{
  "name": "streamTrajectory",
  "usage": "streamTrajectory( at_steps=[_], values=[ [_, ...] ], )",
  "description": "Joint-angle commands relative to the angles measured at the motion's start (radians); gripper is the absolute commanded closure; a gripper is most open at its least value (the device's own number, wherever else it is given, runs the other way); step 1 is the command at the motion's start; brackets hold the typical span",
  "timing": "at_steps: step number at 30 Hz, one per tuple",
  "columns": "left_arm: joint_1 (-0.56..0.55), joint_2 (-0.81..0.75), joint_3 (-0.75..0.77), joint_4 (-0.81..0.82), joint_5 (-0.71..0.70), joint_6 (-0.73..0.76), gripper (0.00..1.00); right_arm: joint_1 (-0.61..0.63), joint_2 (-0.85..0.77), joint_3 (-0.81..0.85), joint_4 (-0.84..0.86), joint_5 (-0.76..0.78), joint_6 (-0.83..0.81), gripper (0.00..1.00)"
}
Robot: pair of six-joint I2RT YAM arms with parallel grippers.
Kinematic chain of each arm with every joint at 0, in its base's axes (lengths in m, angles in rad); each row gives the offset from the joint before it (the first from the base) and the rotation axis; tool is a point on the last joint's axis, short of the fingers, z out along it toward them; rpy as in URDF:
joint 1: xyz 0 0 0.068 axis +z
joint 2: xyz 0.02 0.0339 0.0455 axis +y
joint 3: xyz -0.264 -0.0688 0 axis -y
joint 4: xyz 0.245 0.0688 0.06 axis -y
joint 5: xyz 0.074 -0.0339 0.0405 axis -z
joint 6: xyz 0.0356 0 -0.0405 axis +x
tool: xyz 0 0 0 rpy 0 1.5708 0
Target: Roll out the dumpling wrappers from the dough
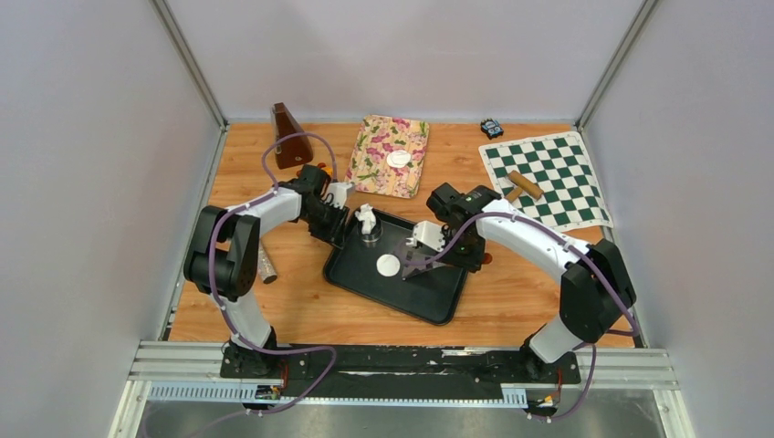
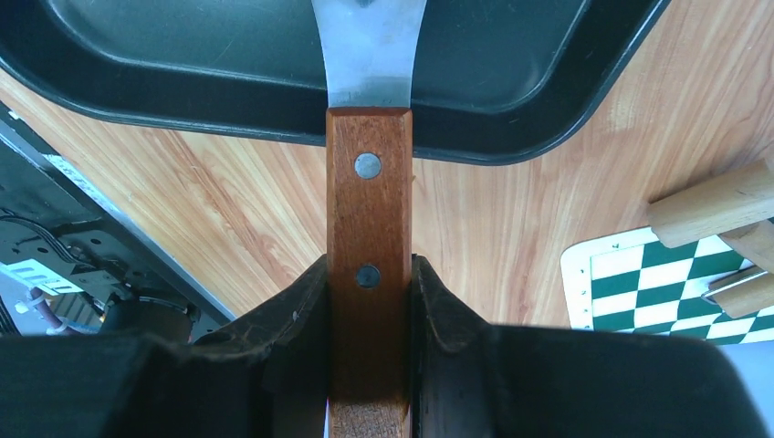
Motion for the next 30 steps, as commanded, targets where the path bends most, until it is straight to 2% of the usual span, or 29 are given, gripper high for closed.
streamTrajectory(
  at_steps=[1,5,11,16,30],
  values=[
    [-0.016,0.015,-0.003,0.017,-0.024,-0.01,0.68,0.005,0.016,0.053,0.024,0.027,0.054,1.0],
    [-0.037,0.009,-0.003,0.015,-0.055,-0.016,0.85,0.01,0.025,0.071,0.016,0.032,0.067,1.0],
    [-0.052,0.007,-0.005,0.008,-0.084,-0.029,0.94,0.034,0.03,0.048,0.007,0.03,0.063,1.0],
    [-0.052,0.019,-0.003,0.009,-0.098,-0.043,1.0,0.047,0.034,0.05,-0.017,0.012,0.058,1.0],
    [-0.053,0.027,-0.003,0.008,-0.118,-0.064,1.0,0.058,0.07,0.059,-0.023,-0.002,0.084,1.0]
  ],
)
